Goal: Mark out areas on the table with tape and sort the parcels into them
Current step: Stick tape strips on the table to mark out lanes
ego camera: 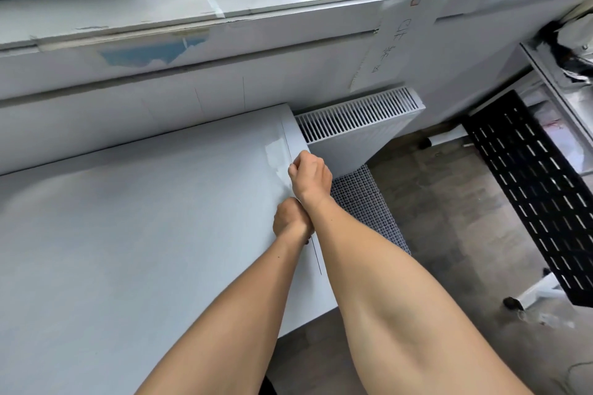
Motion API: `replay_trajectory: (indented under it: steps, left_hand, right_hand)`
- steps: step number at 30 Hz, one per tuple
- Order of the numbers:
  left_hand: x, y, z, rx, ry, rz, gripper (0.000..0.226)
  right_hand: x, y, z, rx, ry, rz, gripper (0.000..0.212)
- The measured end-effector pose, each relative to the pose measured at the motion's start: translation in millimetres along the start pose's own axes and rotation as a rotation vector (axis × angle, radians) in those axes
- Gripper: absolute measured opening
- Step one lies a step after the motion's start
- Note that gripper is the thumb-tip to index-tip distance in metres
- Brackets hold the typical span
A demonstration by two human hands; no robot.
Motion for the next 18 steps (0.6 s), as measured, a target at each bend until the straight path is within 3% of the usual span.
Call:
replay_trajectory:
  steps: [11,18]
  left_hand:
    - [33,35,6,-0.043,0.093,0.035,0.028]
    - [37,43,12,-0.048,0.055,-0.034,0.033]
  right_hand:
    - [25,-16,30,0.041,-0.004,-0.060,0.014]
    - [32,-16,39,0.046,0.011,-0.050,0.016]
Point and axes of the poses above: each hand's wrist, its own z-axis towards the middle knuckle, its own y-axis out of the palm, x = y × z, the point moved 6 cm from there along z, towards the middle knuckle, and after that the axes turned 3 degrees about x, right-handed, at the moved point
